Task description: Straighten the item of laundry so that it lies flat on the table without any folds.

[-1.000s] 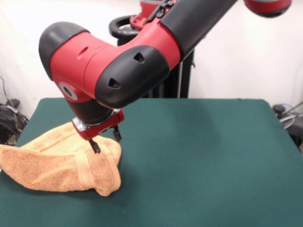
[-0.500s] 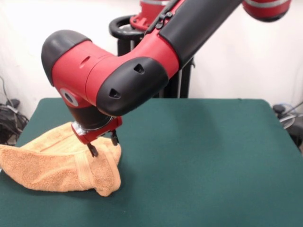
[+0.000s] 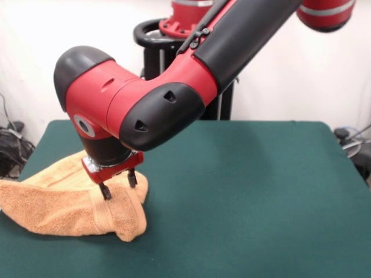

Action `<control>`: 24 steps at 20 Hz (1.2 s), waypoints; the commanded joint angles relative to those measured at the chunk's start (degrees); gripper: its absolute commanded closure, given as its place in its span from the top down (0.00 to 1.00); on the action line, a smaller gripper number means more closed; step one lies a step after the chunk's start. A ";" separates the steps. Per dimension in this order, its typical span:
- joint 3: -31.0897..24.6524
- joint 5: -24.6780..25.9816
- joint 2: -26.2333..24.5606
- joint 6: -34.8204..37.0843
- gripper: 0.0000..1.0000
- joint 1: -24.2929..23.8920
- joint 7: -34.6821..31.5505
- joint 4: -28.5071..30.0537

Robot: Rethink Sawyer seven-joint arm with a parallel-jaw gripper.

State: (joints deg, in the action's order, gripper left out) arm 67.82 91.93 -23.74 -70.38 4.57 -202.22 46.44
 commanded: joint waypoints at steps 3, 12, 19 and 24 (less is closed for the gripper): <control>-8.05 -4.20 -1.83 3.35 1.00 0.27 -7.76 -2.80; -7.71 -3.60 -1.72 2.19 1.00 -0.07 -8.37 -3.08; -8.31 -4.56 -0.04 1.71 1.00 -0.20 -8.10 -2.66; -8.55 -4.08 -0.78 1.18 1.00 -0.19 -7.33 -3.18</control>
State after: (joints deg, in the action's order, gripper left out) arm 67.80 91.94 -23.79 -70.31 4.57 -202.22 46.44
